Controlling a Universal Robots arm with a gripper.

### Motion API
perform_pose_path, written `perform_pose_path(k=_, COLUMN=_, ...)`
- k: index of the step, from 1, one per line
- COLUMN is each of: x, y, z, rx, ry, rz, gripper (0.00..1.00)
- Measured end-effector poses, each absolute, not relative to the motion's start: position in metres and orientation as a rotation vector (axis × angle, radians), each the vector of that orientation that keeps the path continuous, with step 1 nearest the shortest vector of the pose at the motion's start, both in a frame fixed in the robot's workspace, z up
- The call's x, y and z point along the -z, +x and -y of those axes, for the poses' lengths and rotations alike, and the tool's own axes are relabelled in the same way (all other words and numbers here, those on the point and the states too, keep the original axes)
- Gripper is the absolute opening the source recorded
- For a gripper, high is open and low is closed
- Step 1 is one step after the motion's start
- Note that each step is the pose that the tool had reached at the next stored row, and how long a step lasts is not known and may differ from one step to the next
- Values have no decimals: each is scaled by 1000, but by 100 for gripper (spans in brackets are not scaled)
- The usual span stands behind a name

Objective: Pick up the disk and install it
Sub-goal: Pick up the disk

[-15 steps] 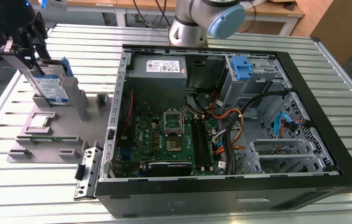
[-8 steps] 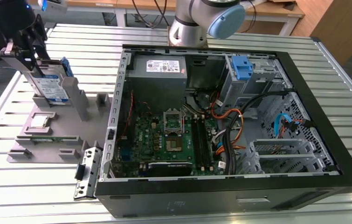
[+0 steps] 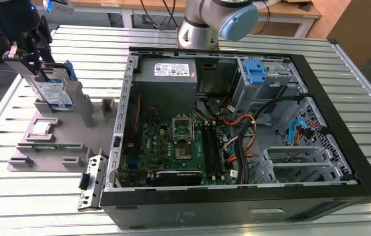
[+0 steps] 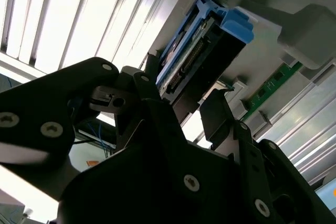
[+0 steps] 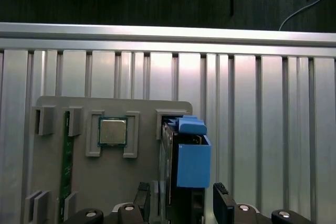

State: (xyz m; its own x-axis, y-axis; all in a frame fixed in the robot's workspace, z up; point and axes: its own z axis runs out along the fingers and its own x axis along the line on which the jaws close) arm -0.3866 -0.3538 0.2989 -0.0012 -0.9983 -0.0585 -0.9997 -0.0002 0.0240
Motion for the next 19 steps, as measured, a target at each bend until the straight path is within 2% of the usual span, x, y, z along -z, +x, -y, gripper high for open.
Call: perform_pose_path(k=19, x=-300, y=-386, z=354, rx=-91, ry=-2203, rz=-2204, gripper=58)
